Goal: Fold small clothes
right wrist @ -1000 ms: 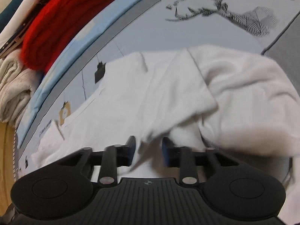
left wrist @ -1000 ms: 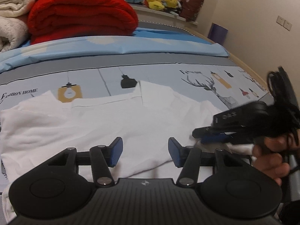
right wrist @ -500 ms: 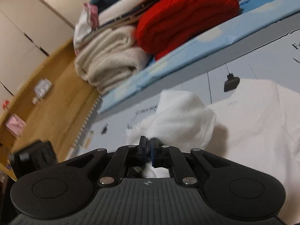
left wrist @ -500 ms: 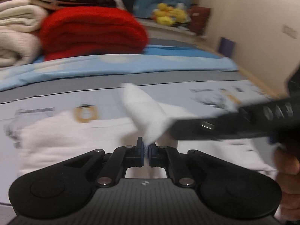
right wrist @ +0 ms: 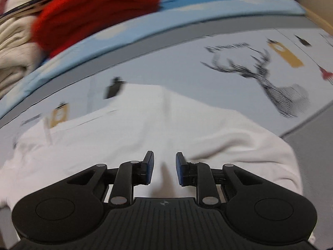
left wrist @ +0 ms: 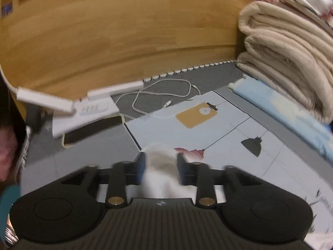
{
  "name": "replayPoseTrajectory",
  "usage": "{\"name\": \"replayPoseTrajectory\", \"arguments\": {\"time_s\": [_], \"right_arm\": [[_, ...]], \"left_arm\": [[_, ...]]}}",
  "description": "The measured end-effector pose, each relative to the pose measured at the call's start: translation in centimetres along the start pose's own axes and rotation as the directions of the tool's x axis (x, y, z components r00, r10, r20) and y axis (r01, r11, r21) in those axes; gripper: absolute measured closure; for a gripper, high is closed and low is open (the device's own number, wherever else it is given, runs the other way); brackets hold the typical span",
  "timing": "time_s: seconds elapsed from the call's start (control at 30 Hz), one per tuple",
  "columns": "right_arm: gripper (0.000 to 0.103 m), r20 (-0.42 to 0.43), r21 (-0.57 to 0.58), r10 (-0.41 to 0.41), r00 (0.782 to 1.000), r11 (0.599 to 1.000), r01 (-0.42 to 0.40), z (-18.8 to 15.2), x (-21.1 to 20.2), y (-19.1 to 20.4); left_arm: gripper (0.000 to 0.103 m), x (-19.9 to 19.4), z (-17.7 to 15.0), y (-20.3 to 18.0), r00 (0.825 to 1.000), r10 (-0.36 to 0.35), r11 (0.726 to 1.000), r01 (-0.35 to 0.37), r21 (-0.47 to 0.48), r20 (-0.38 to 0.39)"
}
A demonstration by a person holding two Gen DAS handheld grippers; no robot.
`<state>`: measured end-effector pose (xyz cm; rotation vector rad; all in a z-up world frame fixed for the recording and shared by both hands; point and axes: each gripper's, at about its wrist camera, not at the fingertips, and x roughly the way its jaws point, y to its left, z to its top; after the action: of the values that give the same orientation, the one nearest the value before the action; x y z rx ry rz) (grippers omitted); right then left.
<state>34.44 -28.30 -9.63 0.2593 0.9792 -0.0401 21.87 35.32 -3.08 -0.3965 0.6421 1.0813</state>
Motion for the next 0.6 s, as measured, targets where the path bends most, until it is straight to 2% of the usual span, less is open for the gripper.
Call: {"name": "replayPoseTrajectory", "arguments": {"time_s": [0.03,0.07,0.1,0.13,0.17,0.2,0.27,0.3,0.33,0.37,0.43,0.47,0.5,0.53,0.6], "right_arm": [[0.079,-0.003,0.021,-0.011,1.000,1.000,0.011,0.1,0.2,-0.7],[0.079,-0.007,0.036,-0.021,1.000,0.999,0.021,0.2,0.3,-1.1],[0.079,-0.009,0.047,-0.031,0.999,0.998,0.032,0.1,0.5,-1.6],[0.079,-0.011,0.052,-0.039,0.999,0.998,0.040,0.2,0.7,-2.0],[0.079,-0.013,0.058,-0.047,0.999,0.997,0.048,0.2,0.9,-2.1],[0.079,-0.017,0.065,-0.048,0.999,0.997,0.049,0.1,1.1,-2.4],[0.079,-0.030,0.074,-0.043,0.999,0.996,0.045,0.1,1.6,-2.4],[0.078,-0.038,0.077,-0.045,0.998,0.996,0.048,0.1,1.8,-2.5],[0.077,-0.044,0.080,-0.051,0.998,0.995,0.054,0.1,2.0,-2.6],[0.077,-0.048,0.081,-0.055,0.997,0.995,0.058,0.2,2.2,-2.8],[0.075,-0.056,0.077,-0.054,0.997,0.995,0.058,0.3,2.6,-3.1],[0.075,-0.062,0.072,-0.049,0.997,0.996,0.054,0.5,3.0,-3.2],[0.075,-0.068,0.065,-0.045,0.997,0.997,0.049,0.6,3.3,-3.2],[0.075,-0.070,0.060,-0.039,0.997,0.997,0.043,0.7,3.6,-3.2],[0.074,-0.071,0.047,-0.029,0.997,0.998,0.033,0.9,4.0,-3.1]], "left_arm": [[0.064,-0.2,-0.3,-0.7,0.998,-0.061,0.998,0.061,-0.001,-0.020],[0.064,-0.5,-0.8,-1.9,0.988,-0.145,0.989,0.146,0.020,-0.047],[0.061,-1.0,-1.4,-3.5,0.969,-0.232,0.970,0.237,0.053,-0.079],[0.060,-1.3,-2.2,-5.3,0.936,-0.329,0.937,0.340,0.078,-0.122],[0.060,-1.6,-3.1,-6.8,0.884,-0.431,0.889,0.451,0.084,-0.180],[0.060,-1.8,-4.3,-8.2,0.823,-0.512,0.836,0.543,0.076,-0.246],[0.059,-1.5,-6.7,-10.6,0.695,-0.604,0.740,0.671,0.048,-0.389],[0.059,-1.2,-7.8,-11.4,0.658,-0.606,0.720,0.693,0.044,-0.447],[0.059,-1.0,-9.0,-12.1,0.646,-0.584,0.719,0.693,0.055,-0.492],[0.059,-0.6,-10.2,-12.7,0.655,-0.533,0.734,0.673,0.092,-0.536],[0.060,0.1,-11.8,-13.4,0.708,-0.414,0.776,0.603,0.185,-0.572],[0.059,0.3,-11.8,-13.3,0.722,-0.406,0.780,0.593,0.199,-0.560],[0.059,-0.1,-11.8,-13.5,0.723,-0.419,0.772,0.602,0.203,-0.549],[0.059,-0.5,-11.7,-13.8,0.716,-0.442,0.755,0.622,0.206,-0.541],[0.059,-1.5,-11.8,-14.1,0.677,-0.506,0.695,0.687,0.213,-0.534]]}}
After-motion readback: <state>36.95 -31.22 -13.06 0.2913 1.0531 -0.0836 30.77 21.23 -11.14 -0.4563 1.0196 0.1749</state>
